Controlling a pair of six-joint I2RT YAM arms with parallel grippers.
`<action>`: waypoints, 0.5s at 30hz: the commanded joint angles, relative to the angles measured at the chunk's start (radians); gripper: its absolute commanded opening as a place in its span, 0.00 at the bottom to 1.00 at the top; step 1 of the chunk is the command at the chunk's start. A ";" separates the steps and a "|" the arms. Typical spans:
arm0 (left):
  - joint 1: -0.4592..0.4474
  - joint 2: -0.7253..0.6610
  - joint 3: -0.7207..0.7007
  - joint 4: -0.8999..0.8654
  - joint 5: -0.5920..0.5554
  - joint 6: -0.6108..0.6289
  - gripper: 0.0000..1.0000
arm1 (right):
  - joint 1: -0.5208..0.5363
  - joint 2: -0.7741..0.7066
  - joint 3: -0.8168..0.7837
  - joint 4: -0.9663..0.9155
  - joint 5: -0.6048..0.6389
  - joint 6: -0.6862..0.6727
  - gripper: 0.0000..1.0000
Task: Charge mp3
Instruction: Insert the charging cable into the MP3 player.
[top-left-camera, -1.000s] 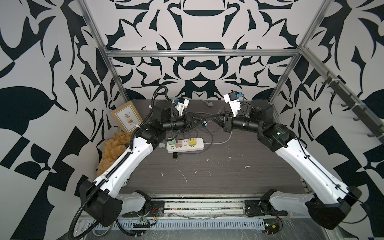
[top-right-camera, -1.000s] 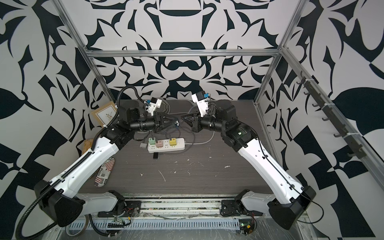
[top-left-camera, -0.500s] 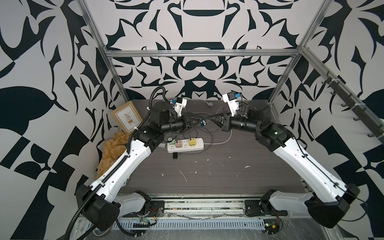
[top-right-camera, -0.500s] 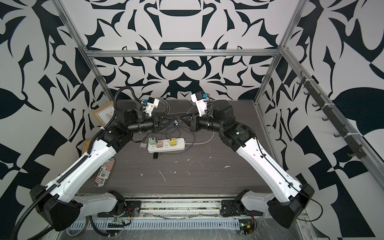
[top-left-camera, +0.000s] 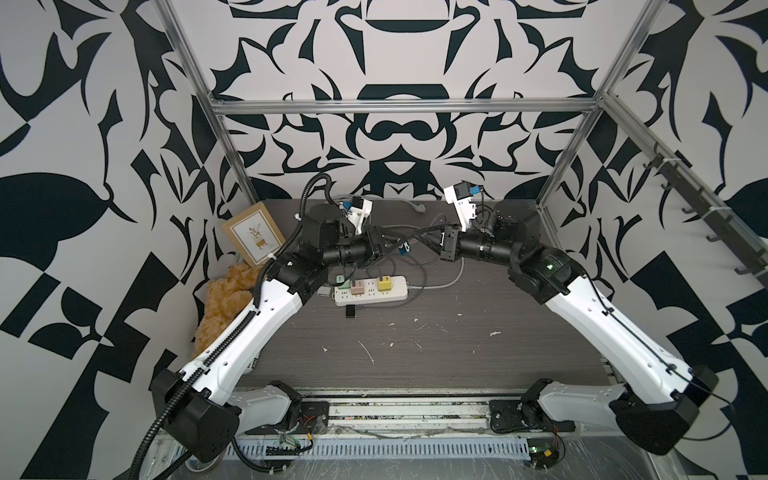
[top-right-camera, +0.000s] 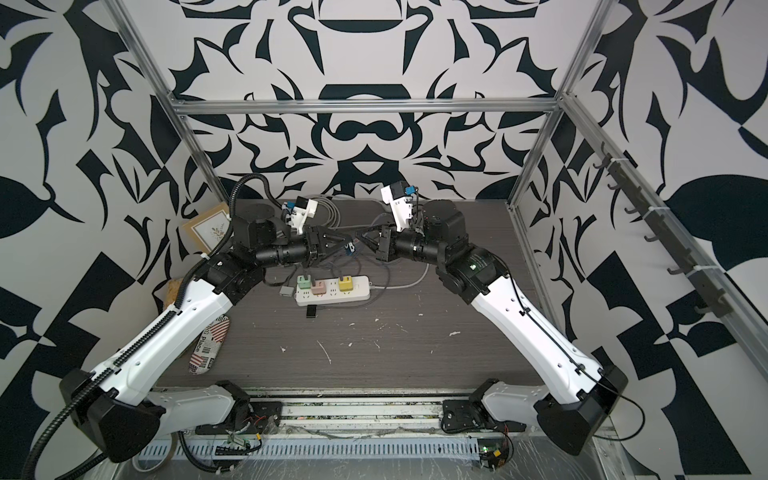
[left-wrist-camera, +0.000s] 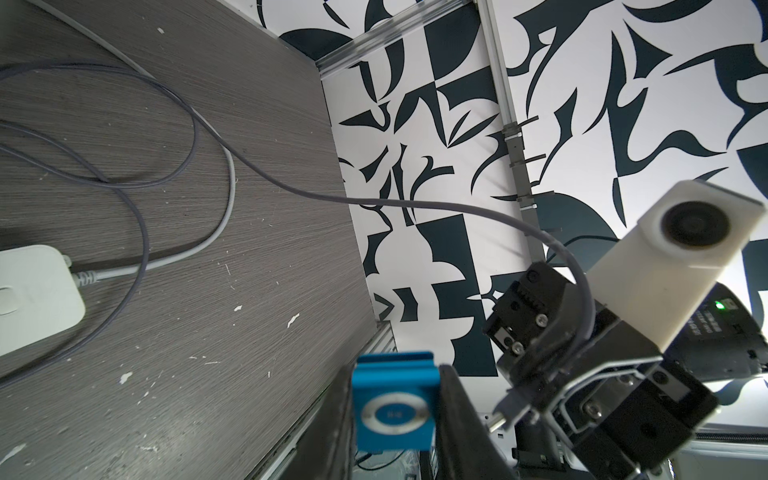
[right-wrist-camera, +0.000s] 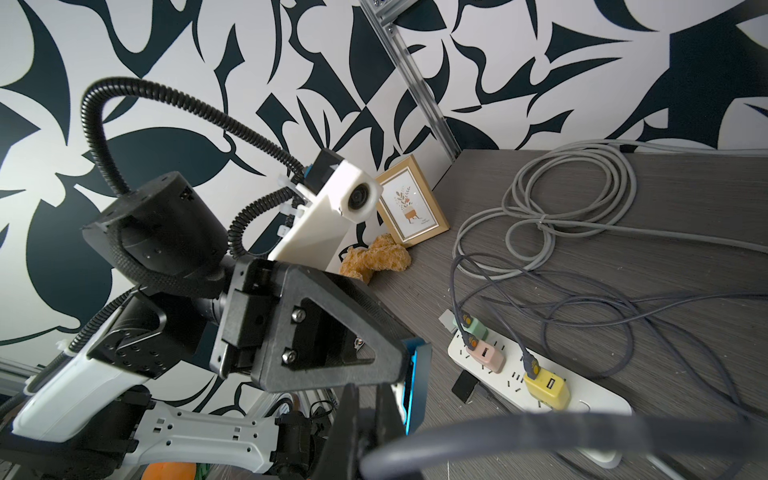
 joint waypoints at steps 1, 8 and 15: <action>-0.003 -0.019 -0.008 0.015 -0.004 0.008 0.00 | 0.007 0.003 0.021 0.048 -0.004 0.003 0.00; -0.003 -0.017 -0.003 0.016 -0.005 0.008 0.00 | 0.006 0.011 0.009 0.031 0.001 -0.010 0.00; -0.002 -0.010 0.000 0.021 -0.003 0.008 0.00 | 0.006 0.013 0.001 0.015 0.002 -0.019 0.00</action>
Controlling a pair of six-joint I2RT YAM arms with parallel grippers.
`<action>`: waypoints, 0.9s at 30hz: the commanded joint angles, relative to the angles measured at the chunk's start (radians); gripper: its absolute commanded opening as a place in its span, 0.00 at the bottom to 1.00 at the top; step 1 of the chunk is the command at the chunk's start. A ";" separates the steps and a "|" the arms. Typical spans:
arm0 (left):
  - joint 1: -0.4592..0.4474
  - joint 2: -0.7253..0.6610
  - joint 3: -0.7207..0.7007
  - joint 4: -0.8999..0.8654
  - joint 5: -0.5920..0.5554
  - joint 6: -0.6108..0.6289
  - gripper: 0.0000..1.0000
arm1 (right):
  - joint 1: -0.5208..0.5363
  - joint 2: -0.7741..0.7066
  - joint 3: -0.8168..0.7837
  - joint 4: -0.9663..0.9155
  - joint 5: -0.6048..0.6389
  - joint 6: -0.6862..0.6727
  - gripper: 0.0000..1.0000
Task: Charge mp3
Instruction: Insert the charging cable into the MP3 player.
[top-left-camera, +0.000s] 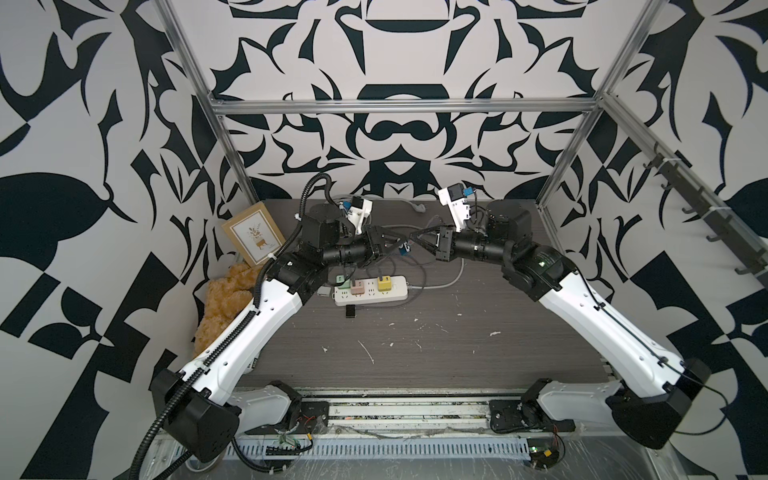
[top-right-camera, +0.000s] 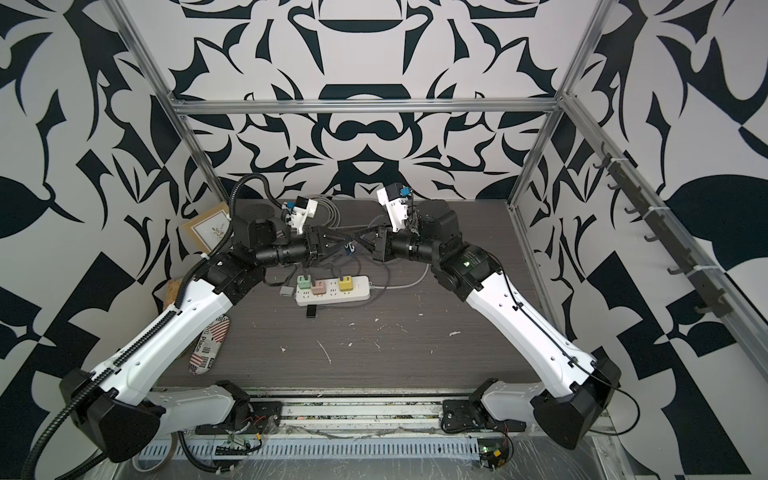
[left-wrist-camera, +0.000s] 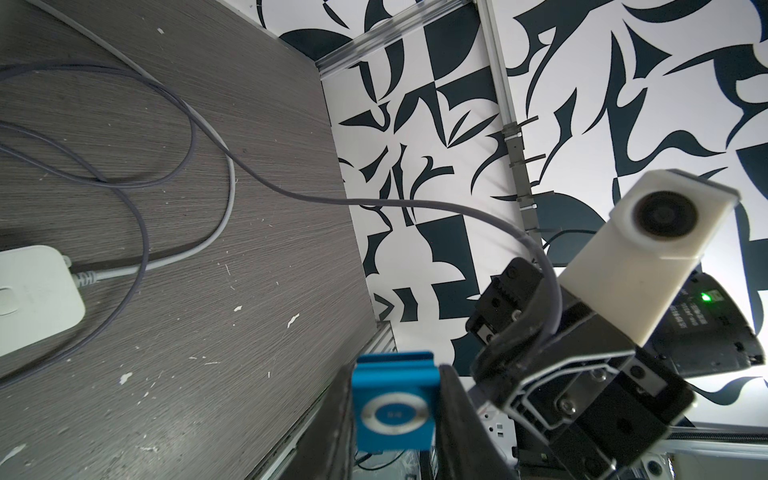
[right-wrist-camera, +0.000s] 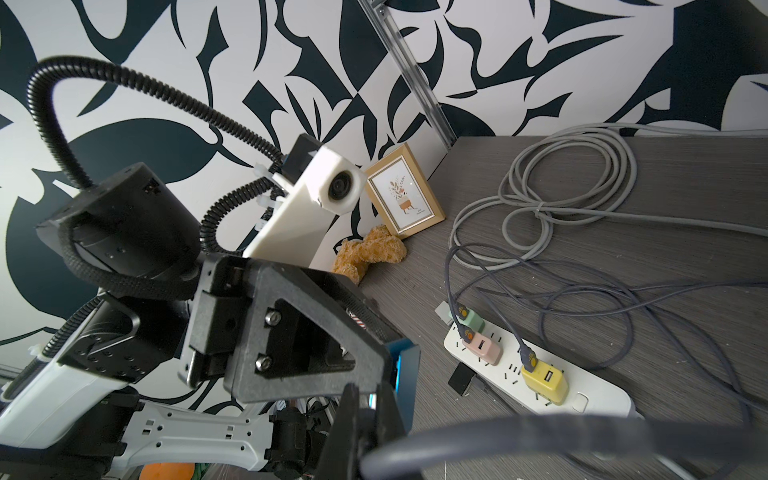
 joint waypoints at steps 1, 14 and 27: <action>-0.003 -0.009 -0.001 0.020 -0.003 0.009 0.00 | 0.005 -0.007 0.002 0.023 -0.001 -0.015 0.00; -0.002 0.010 0.011 0.039 0.010 0.005 0.00 | 0.006 0.010 -0.016 0.015 0.004 -0.030 0.00; -0.002 0.012 0.019 0.032 -0.005 0.010 0.00 | 0.006 0.008 -0.027 -0.019 0.017 -0.055 0.00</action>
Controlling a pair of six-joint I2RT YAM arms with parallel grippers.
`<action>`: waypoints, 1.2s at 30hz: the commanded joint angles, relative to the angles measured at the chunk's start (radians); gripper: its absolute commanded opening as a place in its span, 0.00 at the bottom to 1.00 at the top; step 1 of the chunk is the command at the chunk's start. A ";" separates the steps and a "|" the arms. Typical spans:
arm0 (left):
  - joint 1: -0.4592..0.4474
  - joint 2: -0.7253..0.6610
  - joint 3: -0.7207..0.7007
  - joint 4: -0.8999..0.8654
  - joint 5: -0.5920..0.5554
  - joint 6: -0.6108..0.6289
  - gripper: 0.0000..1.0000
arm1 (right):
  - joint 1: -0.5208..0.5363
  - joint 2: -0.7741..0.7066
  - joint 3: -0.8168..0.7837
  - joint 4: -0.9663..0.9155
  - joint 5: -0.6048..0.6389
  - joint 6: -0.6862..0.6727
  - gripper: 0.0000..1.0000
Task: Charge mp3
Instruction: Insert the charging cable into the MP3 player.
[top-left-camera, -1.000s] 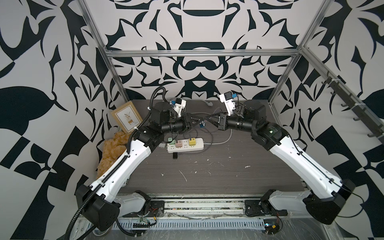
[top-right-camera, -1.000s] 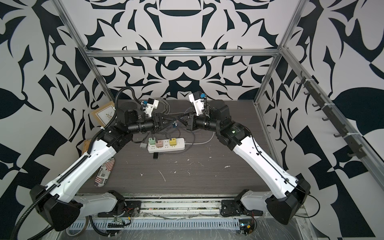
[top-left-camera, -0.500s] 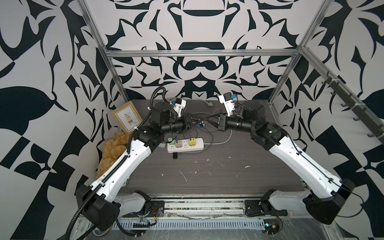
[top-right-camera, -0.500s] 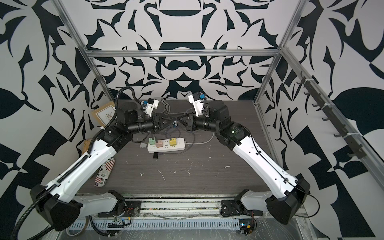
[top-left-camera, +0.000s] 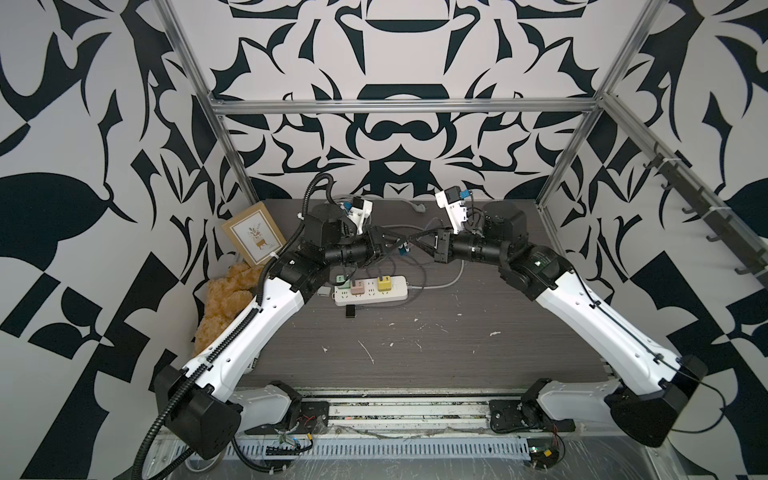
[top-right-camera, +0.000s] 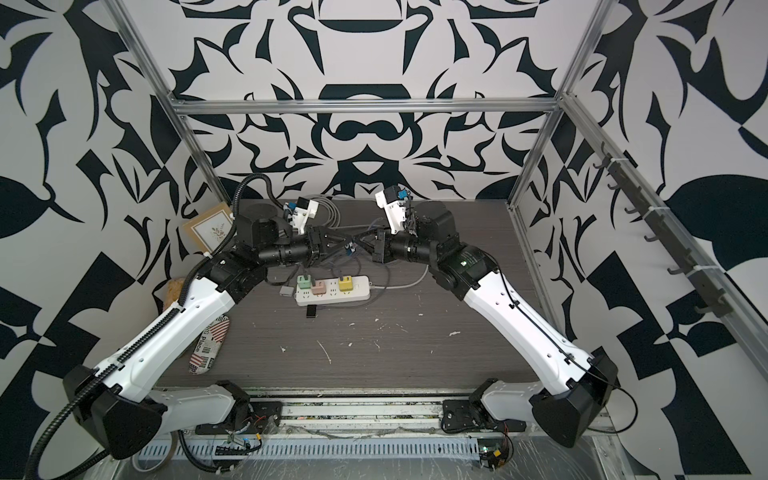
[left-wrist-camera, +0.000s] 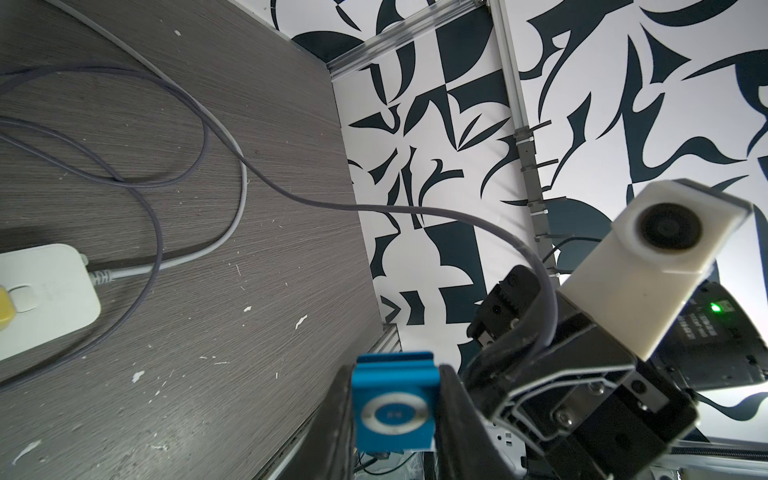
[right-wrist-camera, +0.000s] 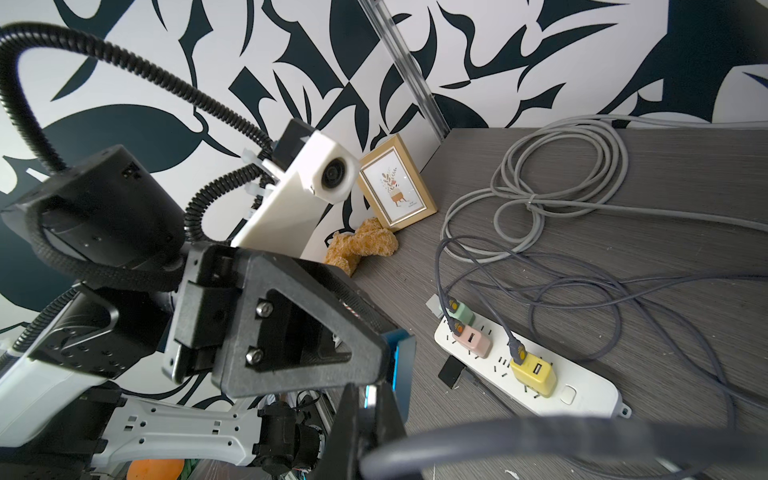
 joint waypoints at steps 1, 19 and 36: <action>-0.002 -0.002 0.018 0.040 0.012 0.009 0.00 | 0.007 -0.003 -0.008 -0.015 0.014 -0.026 0.00; 0.002 -0.007 0.028 0.043 0.004 0.008 0.00 | 0.016 0.003 0.004 -0.101 0.050 -0.093 0.00; -0.013 -0.001 0.015 0.075 0.052 -0.011 0.00 | 0.040 0.039 0.017 -0.044 0.133 -0.071 0.00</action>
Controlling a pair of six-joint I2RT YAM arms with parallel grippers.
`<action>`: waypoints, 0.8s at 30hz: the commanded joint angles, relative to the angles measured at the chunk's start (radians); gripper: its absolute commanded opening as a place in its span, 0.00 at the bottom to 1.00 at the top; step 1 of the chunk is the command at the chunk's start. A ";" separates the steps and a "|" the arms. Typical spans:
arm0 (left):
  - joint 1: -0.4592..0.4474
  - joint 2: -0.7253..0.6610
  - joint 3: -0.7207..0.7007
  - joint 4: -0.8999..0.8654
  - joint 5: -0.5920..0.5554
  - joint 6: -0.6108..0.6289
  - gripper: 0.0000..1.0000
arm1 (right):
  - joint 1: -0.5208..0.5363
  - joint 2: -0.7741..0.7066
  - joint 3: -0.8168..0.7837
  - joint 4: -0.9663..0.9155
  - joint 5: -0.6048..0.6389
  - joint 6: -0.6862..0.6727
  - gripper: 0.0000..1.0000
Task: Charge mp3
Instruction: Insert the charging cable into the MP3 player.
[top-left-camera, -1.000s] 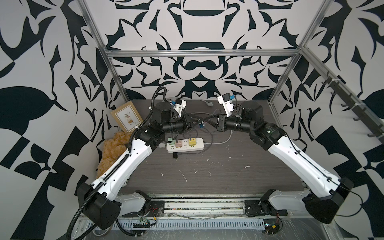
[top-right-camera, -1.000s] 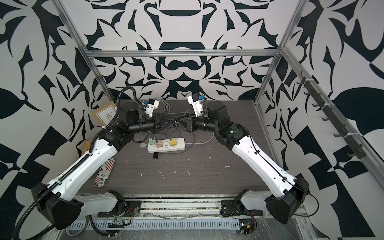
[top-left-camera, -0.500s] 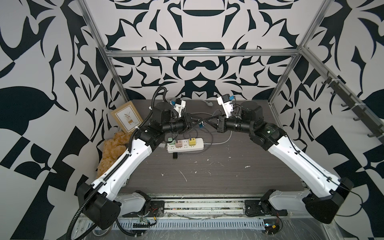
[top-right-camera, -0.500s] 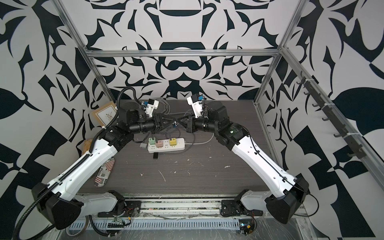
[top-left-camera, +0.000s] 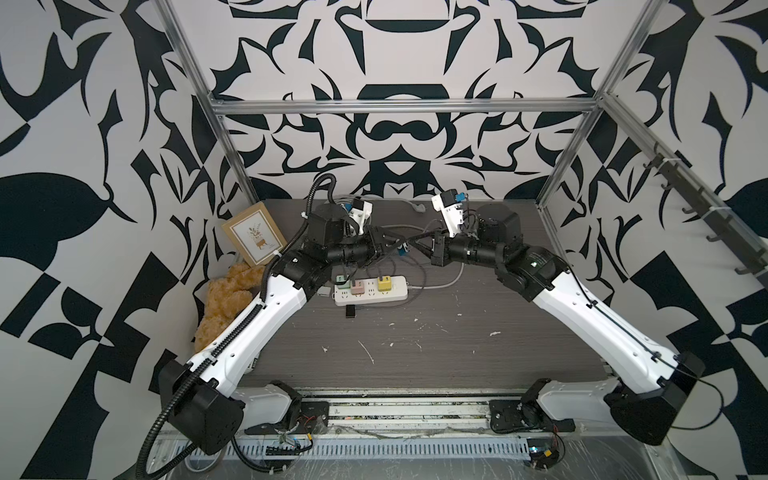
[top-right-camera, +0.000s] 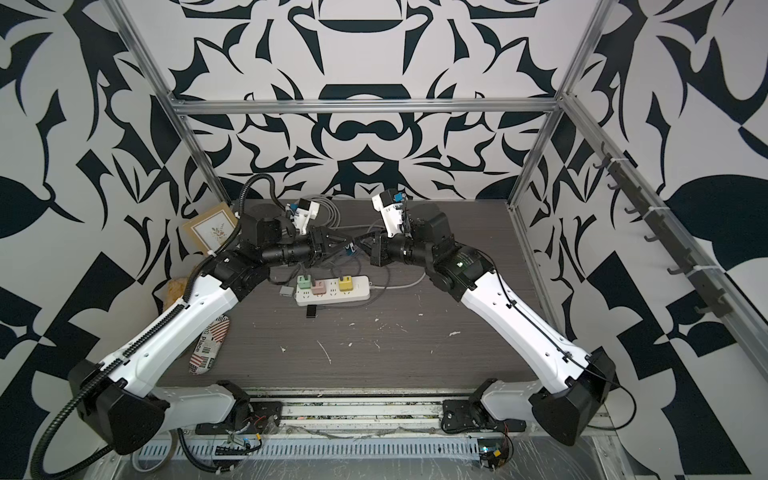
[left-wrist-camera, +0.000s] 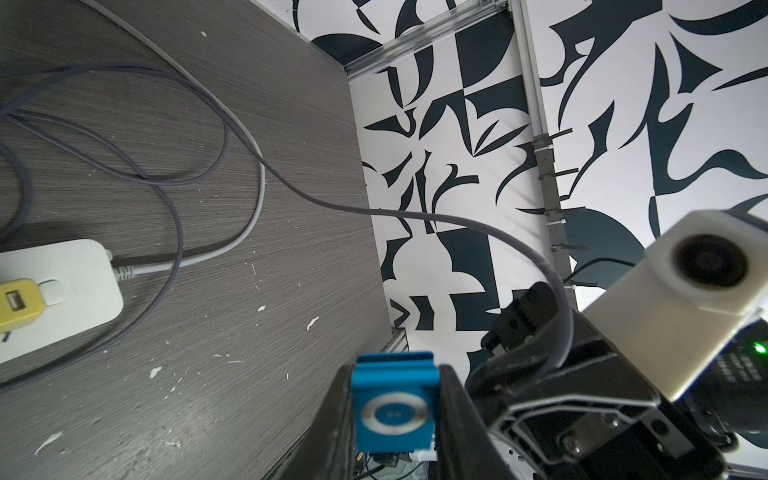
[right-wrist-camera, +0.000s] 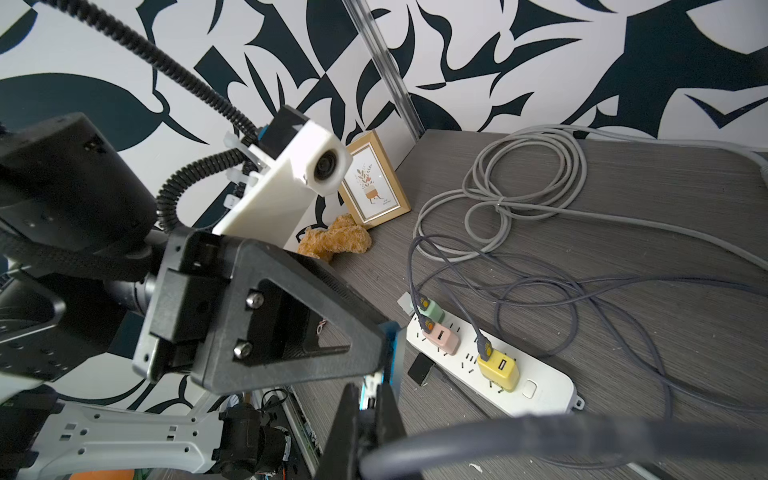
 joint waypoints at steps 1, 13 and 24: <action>-0.013 -0.025 0.014 0.089 0.078 -0.013 0.00 | 0.009 0.028 0.012 -0.002 0.033 0.004 0.00; -0.013 -0.035 0.018 0.094 0.092 -0.019 0.00 | 0.010 0.014 -0.025 -0.054 0.086 -0.063 0.00; -0.019 -0.027 0.032 0.130 0.112 -0.054 0.00 | 0.046 -0.001 -0.090 -0.027 0.144 -0.106 0.00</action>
